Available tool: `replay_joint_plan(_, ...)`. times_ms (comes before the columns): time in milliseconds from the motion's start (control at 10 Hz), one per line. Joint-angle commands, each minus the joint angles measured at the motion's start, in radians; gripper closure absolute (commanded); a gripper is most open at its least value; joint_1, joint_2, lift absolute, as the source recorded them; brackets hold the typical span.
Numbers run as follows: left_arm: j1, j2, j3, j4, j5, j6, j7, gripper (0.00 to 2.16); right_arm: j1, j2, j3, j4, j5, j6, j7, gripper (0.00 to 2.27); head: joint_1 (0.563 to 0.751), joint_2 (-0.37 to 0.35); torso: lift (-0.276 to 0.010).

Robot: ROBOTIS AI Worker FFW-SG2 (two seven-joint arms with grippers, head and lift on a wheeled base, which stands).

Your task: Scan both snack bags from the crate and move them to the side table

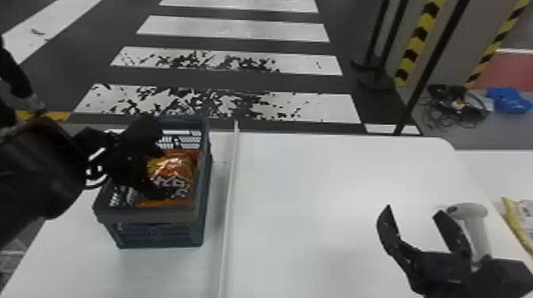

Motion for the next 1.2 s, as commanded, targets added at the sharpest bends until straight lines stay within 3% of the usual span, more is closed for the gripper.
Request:
replay_joint_plan(0,-0.003,-0.009,-0.005,0.029,-0.028,0.0,0.003,0.09,-0.008,-0.004,0.0,0.007,-0.002,0.011,0.001,0.05,0.695,-0.041,-0.099)
replay_joint_plan(200,-0.001,-0.018,-0.008,0.058,-0.062,0.0,0.015,0.11,-0.014,-0.008,0.0,0.013,-0.009,0.011,0.002,0.05,0.695,-0.026,-0.099)
replay_joint_plan(300,-0.001,-0.032,-0.008,0.078,-0.088,0.0,0.0,0.28,-0.017,-0.01,0.0,0.016,-0.015,0.011,0.004,0.05,0.695,-0.023,-0.099)
replay_joint_plan(400,-0.001,-0.041,-0.008,0.09,-0.11,0.0,-0.026,0.74,-0.017,-0.014,0.0,0.021,-0.027,0.011,0.007,0.05,0.695,-0.019,-0.099)
replay_joint_plan(600,0.008,-0.045,-0.008,0.083,-0.094,0.0,-0.008,2.03,-0.019,-0.014,0.0,0.027,-0.027,0.008,0.007,0.05,0.695,-0.023,-0.099)
replay_joint_plan(800,0.015,-0.045,0.011,0.058,-0.064,-0.021,-0.02,2.13,-0.019,-0.014,-0.001,0.029,-0.028,0.011,0.007,0.05,0.695,-0.029,-0.099)
replay_joint_plan(1100,0.063,-0.038,0.109,-0.005,-0.027,-0.028,-0.031,2.13,-0.019,-0.014,-0.001,0.033,-0.03,0.008,0.007,0.05,0.695,-0.049,-0.099)
